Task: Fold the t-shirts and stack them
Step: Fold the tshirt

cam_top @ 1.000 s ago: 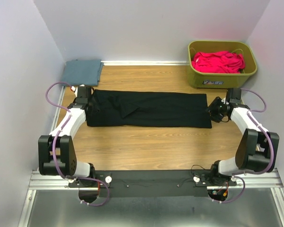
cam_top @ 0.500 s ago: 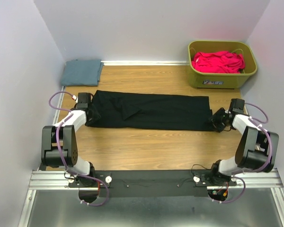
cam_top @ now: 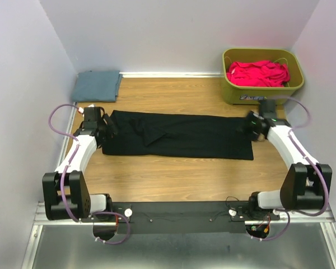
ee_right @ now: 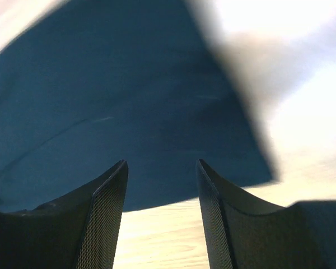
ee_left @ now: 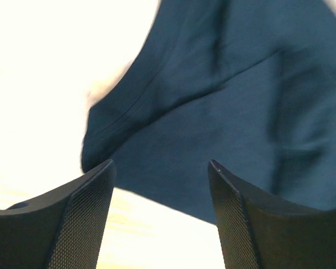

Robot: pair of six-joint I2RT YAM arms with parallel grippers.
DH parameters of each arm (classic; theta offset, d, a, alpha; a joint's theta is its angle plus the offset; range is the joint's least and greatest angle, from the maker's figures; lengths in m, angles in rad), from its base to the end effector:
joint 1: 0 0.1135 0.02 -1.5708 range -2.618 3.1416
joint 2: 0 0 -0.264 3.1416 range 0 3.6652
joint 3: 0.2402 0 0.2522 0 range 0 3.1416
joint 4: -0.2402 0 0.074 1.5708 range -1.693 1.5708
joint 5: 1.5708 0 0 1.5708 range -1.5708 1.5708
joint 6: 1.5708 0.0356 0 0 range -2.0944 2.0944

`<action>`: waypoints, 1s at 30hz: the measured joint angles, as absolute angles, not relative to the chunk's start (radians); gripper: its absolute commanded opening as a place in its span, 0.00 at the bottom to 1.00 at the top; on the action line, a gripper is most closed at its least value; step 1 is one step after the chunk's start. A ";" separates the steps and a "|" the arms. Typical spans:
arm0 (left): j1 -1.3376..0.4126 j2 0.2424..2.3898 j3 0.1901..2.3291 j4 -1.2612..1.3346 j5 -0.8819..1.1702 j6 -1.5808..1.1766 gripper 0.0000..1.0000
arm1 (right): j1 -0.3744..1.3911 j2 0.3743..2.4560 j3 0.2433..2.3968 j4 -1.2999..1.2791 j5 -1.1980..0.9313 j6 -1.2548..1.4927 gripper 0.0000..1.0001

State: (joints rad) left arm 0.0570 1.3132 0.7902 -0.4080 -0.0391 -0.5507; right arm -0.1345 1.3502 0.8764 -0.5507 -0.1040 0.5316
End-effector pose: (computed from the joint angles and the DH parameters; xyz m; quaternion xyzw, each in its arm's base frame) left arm 0.2598 0.0162 0.2105 -0.2898 0.9038 -0.0588 0.3094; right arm 0.2625 -0.0318 0.2192 0.3011 0.9134 0.1022 0.2542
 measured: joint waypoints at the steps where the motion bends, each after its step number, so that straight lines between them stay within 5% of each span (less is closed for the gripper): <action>1: 0.057 1.298 0.809 -0.406 -0.032 -0.549 0.80 | -0.053 1.359 0.922 -0.555 -0.078 0.522 0.61; 13: 0.057 1.282 0.852 -0.342 0.012 -0.530 0.89 | 0.740 1.820 1.403 -0.429 0.051 0.253 0.73; 30: 0.057 1.275 0.825 -0.333 0.012 -0.522 0.89 | 0.956 2.182 1.754 -0.403 0.111 -0.066 0.81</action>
State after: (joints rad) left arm 0.0570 1.2751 0.8249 -0.3328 0.0120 -0.5220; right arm 0.9562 2.1822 1.7542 -0.4034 0.1108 -0.0658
